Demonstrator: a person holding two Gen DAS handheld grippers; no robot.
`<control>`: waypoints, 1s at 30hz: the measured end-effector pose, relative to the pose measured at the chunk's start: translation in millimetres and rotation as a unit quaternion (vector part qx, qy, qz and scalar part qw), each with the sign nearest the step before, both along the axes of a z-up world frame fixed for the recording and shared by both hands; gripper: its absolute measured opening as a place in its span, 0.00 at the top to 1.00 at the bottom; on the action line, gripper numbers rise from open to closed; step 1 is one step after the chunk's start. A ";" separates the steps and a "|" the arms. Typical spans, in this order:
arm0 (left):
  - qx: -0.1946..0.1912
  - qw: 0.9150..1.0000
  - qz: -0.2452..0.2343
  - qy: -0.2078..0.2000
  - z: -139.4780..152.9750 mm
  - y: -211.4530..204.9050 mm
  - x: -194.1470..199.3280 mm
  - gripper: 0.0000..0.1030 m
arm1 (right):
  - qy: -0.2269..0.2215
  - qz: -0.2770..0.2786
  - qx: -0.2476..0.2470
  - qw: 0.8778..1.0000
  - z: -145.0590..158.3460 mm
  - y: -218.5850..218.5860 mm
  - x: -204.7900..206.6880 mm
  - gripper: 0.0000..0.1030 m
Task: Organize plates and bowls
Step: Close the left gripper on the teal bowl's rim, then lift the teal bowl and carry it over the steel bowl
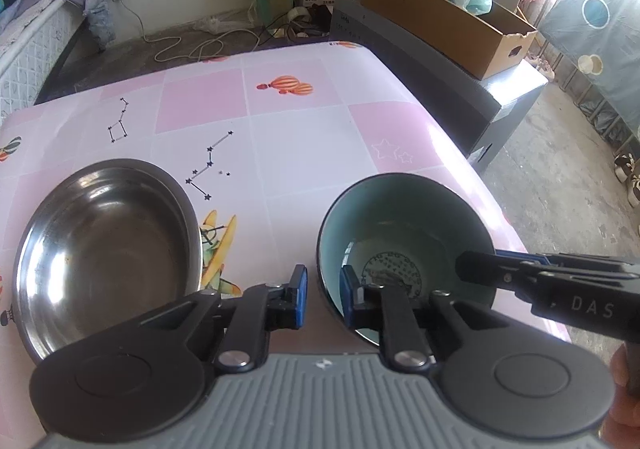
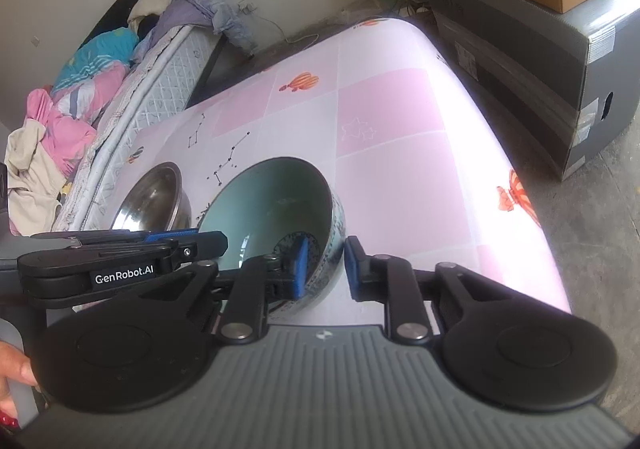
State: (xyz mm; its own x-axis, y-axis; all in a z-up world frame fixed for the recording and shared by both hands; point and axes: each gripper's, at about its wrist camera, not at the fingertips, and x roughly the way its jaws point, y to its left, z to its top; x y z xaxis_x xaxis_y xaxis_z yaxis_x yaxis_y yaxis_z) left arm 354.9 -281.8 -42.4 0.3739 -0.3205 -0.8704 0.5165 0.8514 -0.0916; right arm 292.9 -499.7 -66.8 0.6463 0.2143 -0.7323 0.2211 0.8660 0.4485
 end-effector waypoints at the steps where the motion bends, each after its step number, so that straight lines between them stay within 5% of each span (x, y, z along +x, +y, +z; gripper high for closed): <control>1: 0.002 1.000 0.001 0.006 -2.6 -1.5 0.5 0.87 | 0.000 -0.001 0.002 1.000 -0.9 0.0 0.3 0.82; 9: -0.002 0.999 0.033 0.022 -5.8 2.3 4.5 0.89 | -0.003 0.002 0.001 1.000 -3.0 2.1 5.3 0.83; 30: 0.011 0.999 0.025 0.025 -3.4 21.4 4.1 0.87 | 0.008 0.027 0.012 1.000 -5.0 15.8 13.7 0.81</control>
State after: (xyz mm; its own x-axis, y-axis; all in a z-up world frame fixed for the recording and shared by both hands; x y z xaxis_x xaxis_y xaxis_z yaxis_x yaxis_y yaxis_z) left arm 359.0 -260.4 -45.8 0.3451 -0.2832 -0.8948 0.4692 0.8777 -0.0969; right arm 306.6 -483.9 -71.8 0.6221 0.2658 -0.7364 0.1809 0.8664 0.4655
